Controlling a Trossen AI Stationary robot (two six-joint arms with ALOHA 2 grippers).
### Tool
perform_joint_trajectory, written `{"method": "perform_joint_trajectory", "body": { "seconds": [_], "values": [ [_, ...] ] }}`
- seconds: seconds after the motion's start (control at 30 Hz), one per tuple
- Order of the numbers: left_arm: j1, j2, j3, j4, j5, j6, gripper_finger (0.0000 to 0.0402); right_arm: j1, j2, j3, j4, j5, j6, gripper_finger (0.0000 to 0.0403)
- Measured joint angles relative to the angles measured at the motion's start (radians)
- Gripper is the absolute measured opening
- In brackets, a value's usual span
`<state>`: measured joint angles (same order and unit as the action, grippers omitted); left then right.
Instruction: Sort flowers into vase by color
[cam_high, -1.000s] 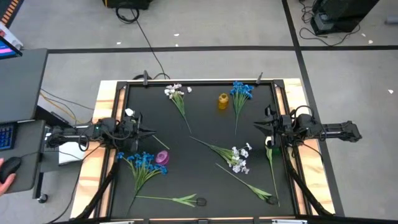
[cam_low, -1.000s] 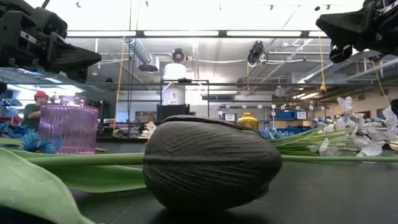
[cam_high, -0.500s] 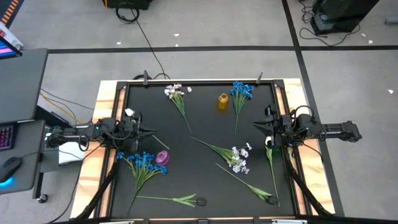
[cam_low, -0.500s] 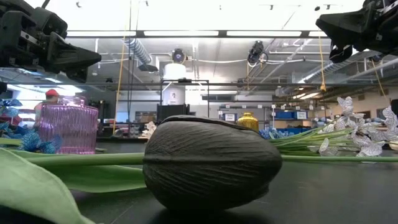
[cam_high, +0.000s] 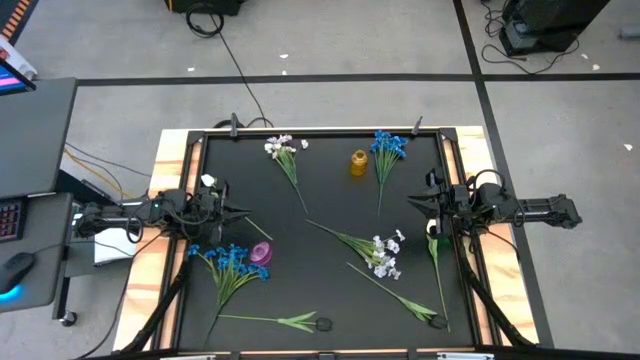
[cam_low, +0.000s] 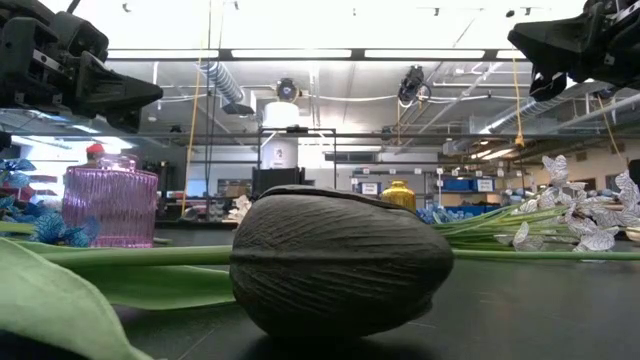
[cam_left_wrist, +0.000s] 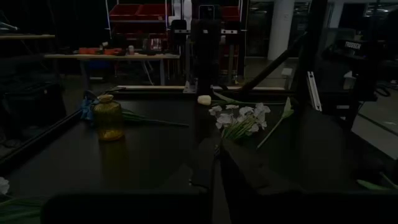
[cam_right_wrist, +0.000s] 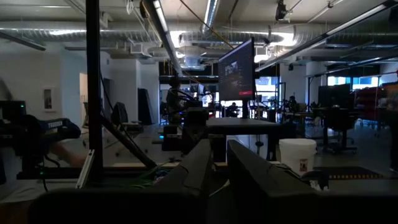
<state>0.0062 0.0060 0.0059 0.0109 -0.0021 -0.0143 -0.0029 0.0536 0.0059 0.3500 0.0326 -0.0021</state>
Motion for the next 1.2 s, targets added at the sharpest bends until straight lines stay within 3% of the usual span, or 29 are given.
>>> {"method": "perform_joint_trajectory", "body": {
  "seconds": [1.2],
  "values": [
    [0.000,0.000,0.000,0.000,0.000,0.000,0.0034,0.000,0.000,0.000,0.016,0.019,0.007,0.0064]
  ]
}}
